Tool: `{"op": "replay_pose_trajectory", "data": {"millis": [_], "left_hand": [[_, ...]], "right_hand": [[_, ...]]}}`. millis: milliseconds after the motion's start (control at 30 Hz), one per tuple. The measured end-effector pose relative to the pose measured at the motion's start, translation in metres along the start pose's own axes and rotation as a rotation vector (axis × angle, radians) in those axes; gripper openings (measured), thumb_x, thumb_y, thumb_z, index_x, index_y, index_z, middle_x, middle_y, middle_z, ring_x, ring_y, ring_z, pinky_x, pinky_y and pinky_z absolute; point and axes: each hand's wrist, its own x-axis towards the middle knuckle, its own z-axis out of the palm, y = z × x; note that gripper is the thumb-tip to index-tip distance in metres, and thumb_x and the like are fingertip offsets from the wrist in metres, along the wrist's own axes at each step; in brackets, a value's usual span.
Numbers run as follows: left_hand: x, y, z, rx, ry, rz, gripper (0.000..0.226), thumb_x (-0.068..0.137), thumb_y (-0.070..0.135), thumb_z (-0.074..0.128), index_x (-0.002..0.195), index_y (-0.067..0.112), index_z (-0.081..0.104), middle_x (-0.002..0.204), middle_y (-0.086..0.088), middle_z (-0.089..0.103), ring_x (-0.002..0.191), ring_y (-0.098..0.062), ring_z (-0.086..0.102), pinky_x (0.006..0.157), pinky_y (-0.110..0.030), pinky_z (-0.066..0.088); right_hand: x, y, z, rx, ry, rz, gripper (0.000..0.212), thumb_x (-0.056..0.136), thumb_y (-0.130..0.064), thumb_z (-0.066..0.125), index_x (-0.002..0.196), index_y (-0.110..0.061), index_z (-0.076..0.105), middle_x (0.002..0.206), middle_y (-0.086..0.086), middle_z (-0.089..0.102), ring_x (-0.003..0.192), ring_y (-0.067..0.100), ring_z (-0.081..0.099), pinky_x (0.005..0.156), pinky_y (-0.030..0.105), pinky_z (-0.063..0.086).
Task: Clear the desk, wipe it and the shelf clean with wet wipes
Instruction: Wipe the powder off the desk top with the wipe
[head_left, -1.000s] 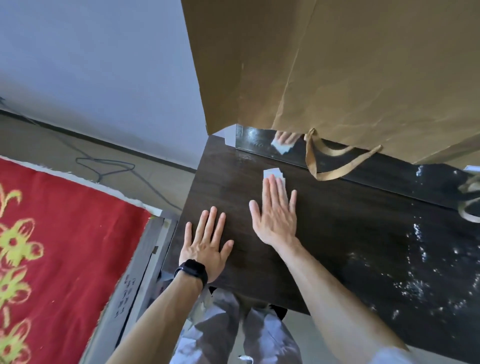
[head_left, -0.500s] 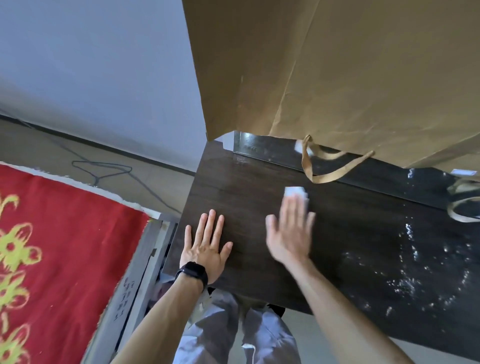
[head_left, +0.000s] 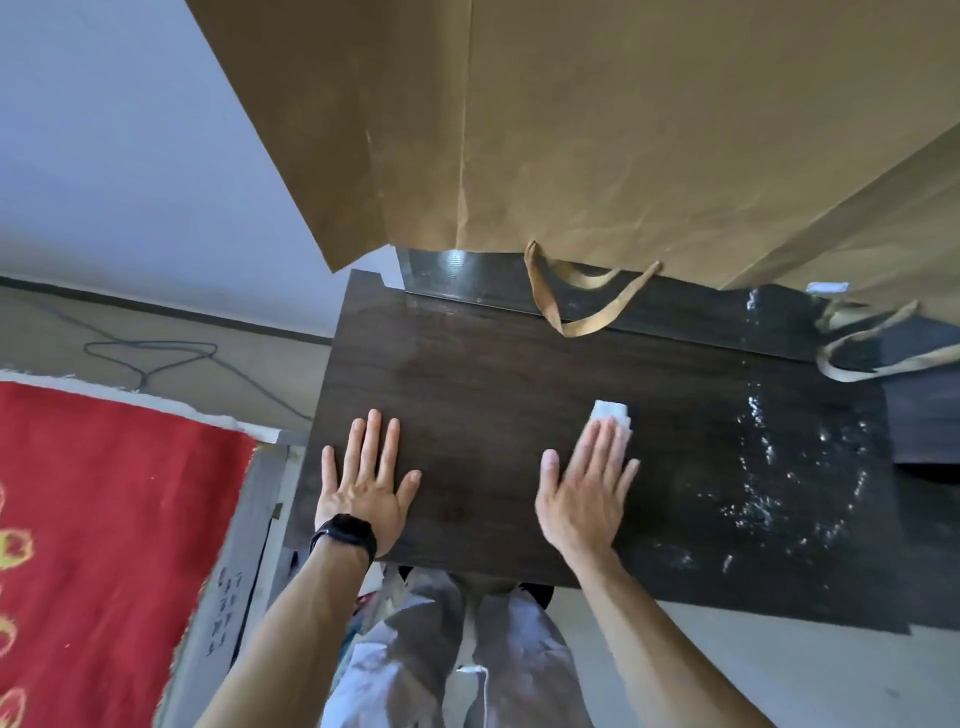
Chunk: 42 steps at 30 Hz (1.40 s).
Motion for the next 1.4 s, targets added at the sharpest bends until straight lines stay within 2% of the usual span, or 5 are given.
{"op": "replay_pose_trajectory", "data": {"millis": [400,600,900,1133,1400], "left_hand": [[-0.001,0.006,0.013,0.004,0.133,-0.008,0.067,0.101,0.052,0.008,0.154,0.022,-0.018,0.161,0.0,-0.026,0.151,-0.021,-0.018,0.123,-0.05,-0.001],[-0.035,0.08,0.031,-0.102,0.219,0.135,0.06,0.101,0.042,0.021,0.158,0.034,0.004,0.167,-0.001,-0.001,0.153,-0.024,0.002,0.118,-0.056,0.015],[-0.069,0.18,0.08,-0.126,0.137,-0.032,0.063,0.096,0.052,0.0,0.151,0.029,-0.02,0.158,0.004,-0.029,0.151,-0.02,-0.018,0.121,-0.051,-0.005],[-0.071,0.201,0.063,-0.121,0.014,-0.15,0.065,0.103,0.049,0.013,0.154,0.027,-0.021,0.16,0.001,-0.03,0.15,-0.017,-0.022,0.122,-0.049,-0.005],[-0.068,0.202,0.064,-0.051,-0.046,-0.166,0.063,0.101,0.054,0.004,0.146,0.03,-0.032,0.154,0.002,-0.041,0.145,-0.017,-0.032,0.122,-0.047,-0.009]], "right_hand": [[-0.039,0.071,-0.002,-0.034,-0.016,0.05,0.078,0.1,-0.056,0.019,0.158,-0.007,0.002,0.166,0.015,0.006,0.154,0.027,0.001,0.118,0.061,0.018],[-0.087,0.027,0.011,-0.004,-0.16,-0.698,0.068,0.104,-0.05,0.027,0.159,-0.012,0.011,0.167,0.002,0.002,0.154,0.016,-0.002,0.121,0.056,0.017],[-0.046,0.255,-0.029,-0.031,-0.063,0.012,0.072,0.101,-0.052,0.014,0.158,-0.008,0.011,0.166,0.009,0.008,0.154,0.025,0.004,0.119,0.061,0.018],[-0.042,0.171,-0.014,0.008,-0.113,-0.722,0.063,0.104,-0.047,0.028,0.158,-0.015,0.019,0.167,-0.003,0.008,0.154,0.013,0.002,0.118,0.055,0.022],[0.013,0.23,-0.029,0.032,0.029,-0.009,0.069,0.102,-0.049,0.022,0.158,-0.01,0.014,0.166,0.008,0.01,0.154,0.024,0.002,0.12,0.061,0.013]]}}
